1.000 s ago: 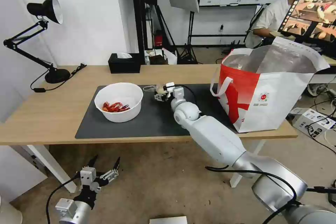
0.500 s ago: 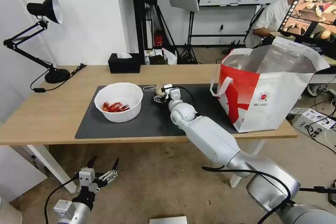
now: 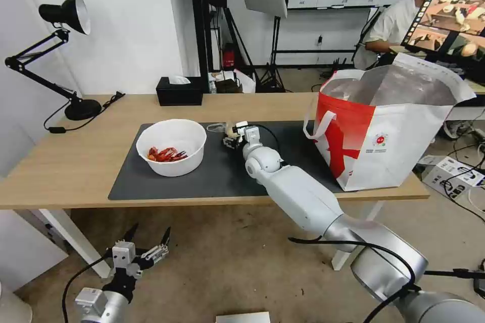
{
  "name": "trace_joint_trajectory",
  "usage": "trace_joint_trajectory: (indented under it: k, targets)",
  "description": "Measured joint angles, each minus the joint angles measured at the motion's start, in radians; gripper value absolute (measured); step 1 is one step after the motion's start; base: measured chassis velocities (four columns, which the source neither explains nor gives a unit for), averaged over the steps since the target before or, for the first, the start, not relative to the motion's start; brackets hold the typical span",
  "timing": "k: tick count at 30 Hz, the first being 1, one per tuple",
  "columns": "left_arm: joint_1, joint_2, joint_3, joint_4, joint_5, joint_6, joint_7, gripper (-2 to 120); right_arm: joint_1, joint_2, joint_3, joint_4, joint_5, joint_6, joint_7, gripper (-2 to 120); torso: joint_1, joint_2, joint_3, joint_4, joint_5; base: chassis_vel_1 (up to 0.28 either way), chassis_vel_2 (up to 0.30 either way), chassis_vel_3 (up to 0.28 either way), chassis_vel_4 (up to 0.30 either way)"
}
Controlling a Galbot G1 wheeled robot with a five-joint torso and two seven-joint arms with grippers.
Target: Pick up the trash from the table and place it into the takeout bag.
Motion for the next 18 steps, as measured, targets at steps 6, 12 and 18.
trace_joint_trajectory:
  k: [6, 12, 18]
  targets:
    - [-0.001, -0.001, 0.000, 0.003, 0.000, -0.004, 0.001, 100, -0.008, -0.003, 0.000, 0.011, 0.003, -0.002, 0.010, 43, 0.000, 0.000, 0.000, 0.0000, 0.0000, 0.000, 0.000, 0.000, 0.000]
    - [-0.001, -0.002, 0.000, 0.004, -0.001, -0.008, 0.003, 100, -0.029, -0.031, 0.000, 0.074, 0.002, 0.017, 0.036, 19, 0.000, 0.000, 0.000, 0.0000, 0.0001, 0.000, 0.000, 0.000, 0.000]
    - [-0.001, -0.002, 0.000, 0.001, -0.002, -0.009, 0.003, 100, -0.073, -0.120, 0.006, 0.276, -0.074, 0.047, 0.149, 8, 0.000, 0.000, 0.000, 0.0001, 0.0002, 0.000, 0.000, 0.000, 0.000]
